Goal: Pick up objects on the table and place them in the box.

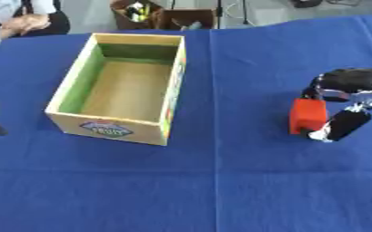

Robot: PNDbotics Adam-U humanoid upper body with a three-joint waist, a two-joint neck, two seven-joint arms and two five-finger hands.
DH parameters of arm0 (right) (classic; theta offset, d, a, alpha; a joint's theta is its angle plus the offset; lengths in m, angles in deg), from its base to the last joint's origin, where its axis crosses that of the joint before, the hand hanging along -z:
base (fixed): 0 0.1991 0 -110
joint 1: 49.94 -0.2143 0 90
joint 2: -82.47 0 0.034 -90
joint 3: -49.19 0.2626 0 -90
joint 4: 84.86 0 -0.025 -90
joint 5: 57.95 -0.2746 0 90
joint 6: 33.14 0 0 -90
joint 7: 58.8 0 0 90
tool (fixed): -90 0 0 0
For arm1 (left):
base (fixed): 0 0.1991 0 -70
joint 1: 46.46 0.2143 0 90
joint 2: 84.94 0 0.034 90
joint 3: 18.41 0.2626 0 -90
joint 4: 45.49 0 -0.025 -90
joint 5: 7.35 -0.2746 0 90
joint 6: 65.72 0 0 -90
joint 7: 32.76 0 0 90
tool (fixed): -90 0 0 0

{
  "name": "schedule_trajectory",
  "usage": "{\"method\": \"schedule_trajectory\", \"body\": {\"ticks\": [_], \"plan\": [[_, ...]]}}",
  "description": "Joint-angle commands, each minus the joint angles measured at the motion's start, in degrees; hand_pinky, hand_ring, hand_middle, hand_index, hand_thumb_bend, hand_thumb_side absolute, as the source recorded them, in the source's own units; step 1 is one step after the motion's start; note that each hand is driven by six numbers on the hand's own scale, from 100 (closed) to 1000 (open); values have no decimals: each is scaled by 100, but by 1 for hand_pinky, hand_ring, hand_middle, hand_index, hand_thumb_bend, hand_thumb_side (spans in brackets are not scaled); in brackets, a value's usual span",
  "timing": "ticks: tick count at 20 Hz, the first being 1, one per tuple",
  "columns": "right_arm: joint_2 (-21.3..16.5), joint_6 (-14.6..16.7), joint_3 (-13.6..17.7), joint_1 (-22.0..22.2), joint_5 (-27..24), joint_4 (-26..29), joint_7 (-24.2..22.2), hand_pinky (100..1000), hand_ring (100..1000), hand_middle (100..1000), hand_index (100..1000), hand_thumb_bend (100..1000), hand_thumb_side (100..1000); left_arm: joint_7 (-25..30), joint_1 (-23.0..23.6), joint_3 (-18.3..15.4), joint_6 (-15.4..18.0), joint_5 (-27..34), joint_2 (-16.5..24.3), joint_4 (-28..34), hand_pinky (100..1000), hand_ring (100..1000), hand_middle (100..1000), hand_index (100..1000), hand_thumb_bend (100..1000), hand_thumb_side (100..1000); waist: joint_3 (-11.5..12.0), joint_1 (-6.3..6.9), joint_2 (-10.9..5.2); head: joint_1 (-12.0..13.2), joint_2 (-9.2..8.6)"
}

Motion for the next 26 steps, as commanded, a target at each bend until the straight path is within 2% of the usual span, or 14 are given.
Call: {"method": "schedule_trajectory", "body": {"ticks": [1, 7, 10, 11, 12, 16, 20, 24, 25, 26], "plan": [[-108, -104, 121, -160, -216, 282, 117, 770, 746, 422, 538, 100, 521, 21, -39, 28, 9, -9, 52, 101, 432, 624, 547, 812, 377, 846, 1, -29, -102, 18, -31], [-98, -303, 291, -372, -390, 634, 242, 751, 716, 393, 485, 100, 584, 8, -37, 20, -3, -10, 64, 101, 432, 623, 547, 812, 375, 845, 2, -53, -131, 97, 204], [-76, -331, 322, -514, -392, 743, 288, 744, 709, 384, 457, 100, 600, 4, -39, 19, -10, -10, 68, 101, 432, 623, 548, 812, 375, 844, -1, -70, -139, 118, 260], [-65, -338, 325, -556, -392, 762, 292, 741, 705, 379, 447, 100, 638, 3, -40, 19, -11, -10, 69, 101, 433, 623, 548, 812, 374, 844, -3, -73, -140, 123, 274], [-49, -344, 327, -606, -394, 781, 298, 740, 703, 377, 441, 100, 615, 3, -41, 19, -13, -11, 70, 101, 433, 623, 548, 813, 374, 844, -5, -76, -142, 129, 286], [60, -373, 333, -816, -412, 853, 311, 737, 698, 373, 433, 100, 627, -1, -38, 19, -19, -10, 70, 101, 433, 622, 548, 813, 374, 843, -1, -84, -147, 148, 316], [324, -358, 287, -1178, -384, 879, 278, 736, 696, 369, 429, 100, 641, 0, -30, 25, -25, -6, 78, 101, 433, 623, 548, 813, 374, 844, 11, -92, -172, 172, 302], [780, -351, 207, -1656, -252, 690, 242, 736, 690, 361, 421, 100, 646, 18, -25, 48, -40, 7, 86, 101, 434, 622, 548, 813, 373, 843, 58, -118, -202, 159, 261], [904, -344, 182, -1761, -212, 604, 231, 736, 687, 356, 416, 100, 815, 25, -23, 54, -44, 11, 87, 101, 434, 622, 548, 812, 385, 861, 73, -121, -207, 155, 249], [1052, -337, 154, -1872, -180, 489, 207, 736, 684, 354, 414, 100, 637, 32, -16, 59, -51, 9, 89, 101, 434, 622, 548, 812, 374, 843, 93, -120, -214, 142, 235]]}}
